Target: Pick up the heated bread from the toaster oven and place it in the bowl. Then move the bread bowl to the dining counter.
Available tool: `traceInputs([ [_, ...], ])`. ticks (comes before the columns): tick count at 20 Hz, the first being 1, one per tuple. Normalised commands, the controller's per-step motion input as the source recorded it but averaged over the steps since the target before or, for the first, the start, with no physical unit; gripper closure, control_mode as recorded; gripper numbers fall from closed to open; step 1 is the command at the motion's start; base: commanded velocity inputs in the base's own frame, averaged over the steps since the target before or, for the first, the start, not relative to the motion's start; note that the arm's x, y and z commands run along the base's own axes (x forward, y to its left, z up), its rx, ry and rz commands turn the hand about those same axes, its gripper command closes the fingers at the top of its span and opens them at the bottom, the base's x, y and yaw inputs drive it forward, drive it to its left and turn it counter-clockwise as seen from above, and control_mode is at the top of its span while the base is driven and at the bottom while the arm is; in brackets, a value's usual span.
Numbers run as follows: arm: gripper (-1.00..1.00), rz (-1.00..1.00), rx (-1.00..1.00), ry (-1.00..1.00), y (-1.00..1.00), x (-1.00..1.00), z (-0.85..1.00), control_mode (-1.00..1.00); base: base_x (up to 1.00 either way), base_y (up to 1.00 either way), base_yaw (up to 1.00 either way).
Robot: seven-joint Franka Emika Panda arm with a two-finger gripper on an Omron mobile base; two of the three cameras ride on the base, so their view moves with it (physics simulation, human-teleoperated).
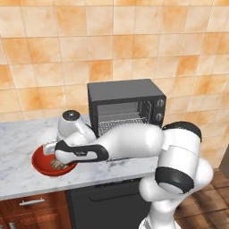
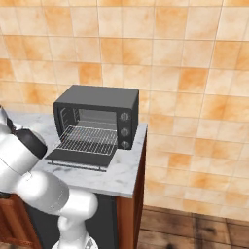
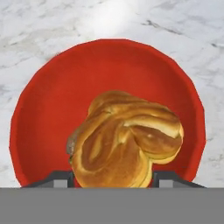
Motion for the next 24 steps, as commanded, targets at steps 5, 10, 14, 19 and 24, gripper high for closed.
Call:
traceInputs([
  [5,-1.00,-0.01,0.00,0.00,0.06,0.19,-0.01,-1.00,0.00,0.00,0.00],
  [10,-1.00,-0.18,0.03,0.03,-0.13,-0.30,0.00,-1.00,0.00,0.00,0.00],
  [14,-1.00,-0.27,0.15,0.01,-0.64,-0.83,0.00,-1.00,0.00,0.00,0.00],
  [19,-1.00,-0.25,0.16,0.07,-0.46,-0.64,-0.07,-1.00,0.00,0.00,0.00],
  [24,-1.00,-0.17,0.12,0.02,-0.10,-0.12,-0.46,-1.00,0.00,0.00,0.00],
])
